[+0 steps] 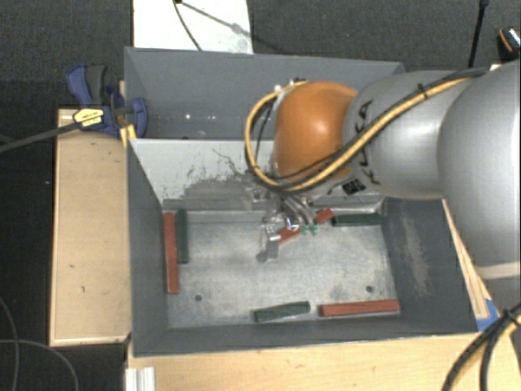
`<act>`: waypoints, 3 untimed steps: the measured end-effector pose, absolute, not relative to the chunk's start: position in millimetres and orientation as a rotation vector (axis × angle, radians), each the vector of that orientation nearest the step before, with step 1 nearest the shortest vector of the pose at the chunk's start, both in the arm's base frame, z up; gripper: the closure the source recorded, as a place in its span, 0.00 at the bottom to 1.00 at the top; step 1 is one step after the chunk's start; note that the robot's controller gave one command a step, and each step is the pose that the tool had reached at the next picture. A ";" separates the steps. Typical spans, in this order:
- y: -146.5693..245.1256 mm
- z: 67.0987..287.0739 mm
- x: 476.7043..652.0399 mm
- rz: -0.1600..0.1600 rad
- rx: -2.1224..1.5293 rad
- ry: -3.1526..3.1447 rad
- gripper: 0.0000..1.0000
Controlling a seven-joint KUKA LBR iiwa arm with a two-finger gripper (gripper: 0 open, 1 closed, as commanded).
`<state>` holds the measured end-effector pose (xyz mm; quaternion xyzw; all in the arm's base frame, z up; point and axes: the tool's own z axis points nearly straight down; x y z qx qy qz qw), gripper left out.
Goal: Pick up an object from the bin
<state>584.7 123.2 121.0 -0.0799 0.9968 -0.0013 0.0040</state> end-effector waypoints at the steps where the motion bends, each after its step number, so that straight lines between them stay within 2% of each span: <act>1: 48.3 68.5 568.5 -0.004 -0.475 3.108 0.00; 2: 52.7 70.9 569.7 0.001 -0.476 3.103 1.00; 3: 57.7 216.7 555.0 -0.001 -0.549 3.083 1.00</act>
Offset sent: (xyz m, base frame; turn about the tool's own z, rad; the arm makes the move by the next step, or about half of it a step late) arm -0.0157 -0.0706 -0.0510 -0.1491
